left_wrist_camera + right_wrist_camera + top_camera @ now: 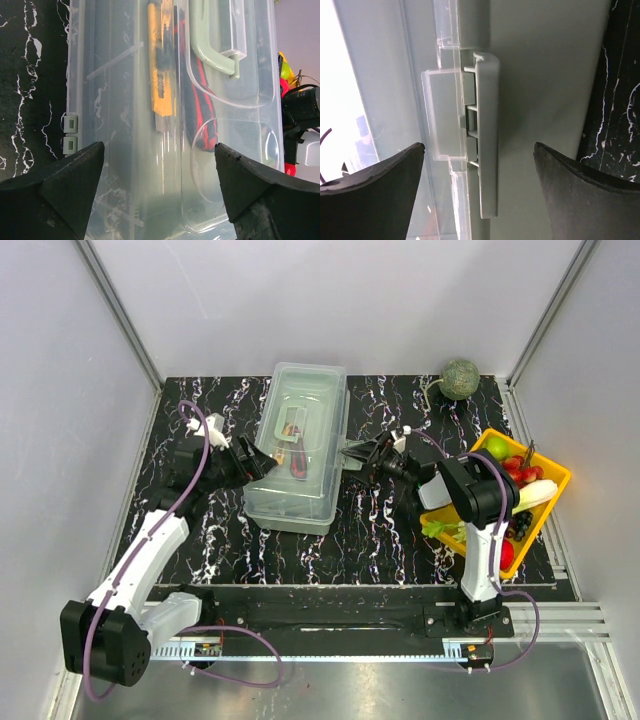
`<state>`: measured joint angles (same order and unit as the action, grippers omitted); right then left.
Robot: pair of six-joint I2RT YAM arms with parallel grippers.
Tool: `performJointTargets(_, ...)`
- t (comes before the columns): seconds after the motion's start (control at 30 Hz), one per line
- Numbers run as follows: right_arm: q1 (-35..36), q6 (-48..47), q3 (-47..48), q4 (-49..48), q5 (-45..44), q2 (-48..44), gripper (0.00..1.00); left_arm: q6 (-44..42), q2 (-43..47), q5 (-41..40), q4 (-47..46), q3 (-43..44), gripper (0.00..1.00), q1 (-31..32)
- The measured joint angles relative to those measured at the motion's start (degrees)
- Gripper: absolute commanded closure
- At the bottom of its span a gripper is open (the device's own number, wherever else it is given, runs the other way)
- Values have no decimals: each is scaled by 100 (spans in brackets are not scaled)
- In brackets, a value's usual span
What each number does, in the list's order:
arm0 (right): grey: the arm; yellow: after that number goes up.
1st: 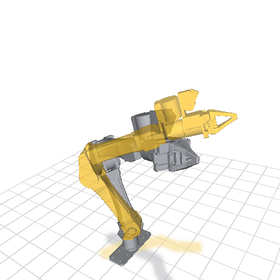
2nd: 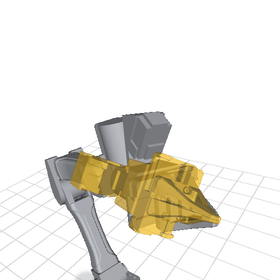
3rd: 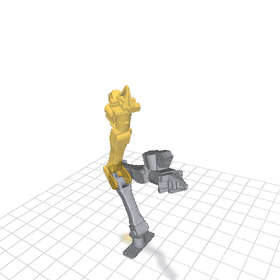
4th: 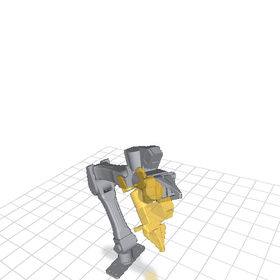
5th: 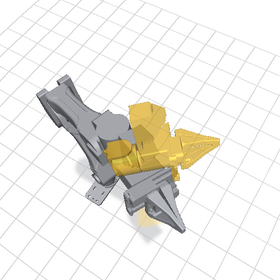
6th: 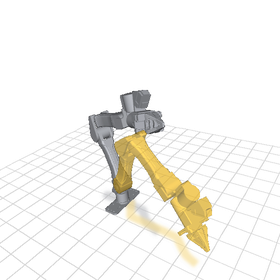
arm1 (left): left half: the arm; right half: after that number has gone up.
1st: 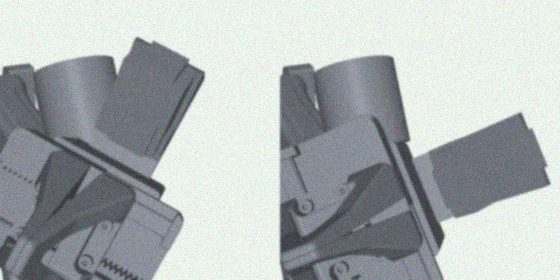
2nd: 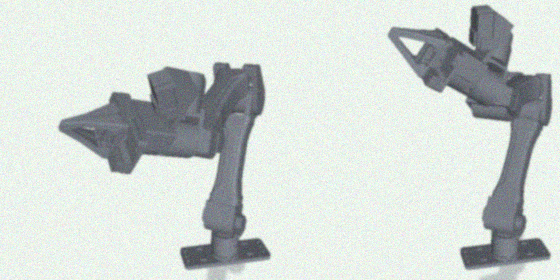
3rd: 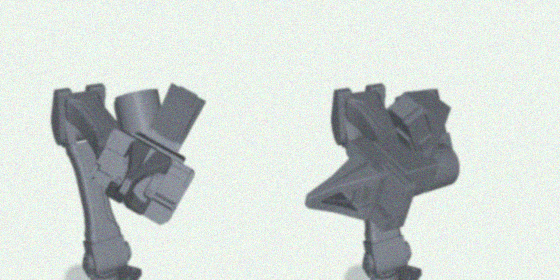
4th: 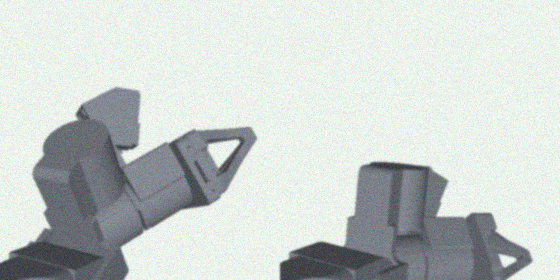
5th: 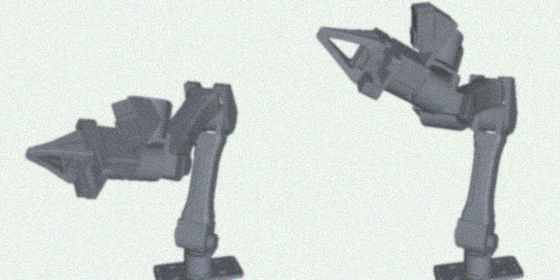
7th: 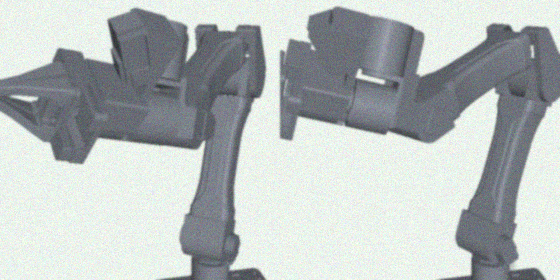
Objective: Pack the tool kit
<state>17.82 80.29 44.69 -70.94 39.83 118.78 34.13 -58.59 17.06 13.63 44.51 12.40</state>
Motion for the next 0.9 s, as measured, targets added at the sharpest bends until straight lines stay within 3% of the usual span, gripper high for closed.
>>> performJointTargets(0.47, -48, 229, 138, 79, 293, -376, 10, 26, -138, 247, -129, 2, 11, 7)
performJointTargets(0.9, -70, -1327, 179, 2446, -33, -1628, 15, 22, -232, 374, -227, 13, 13, 22)
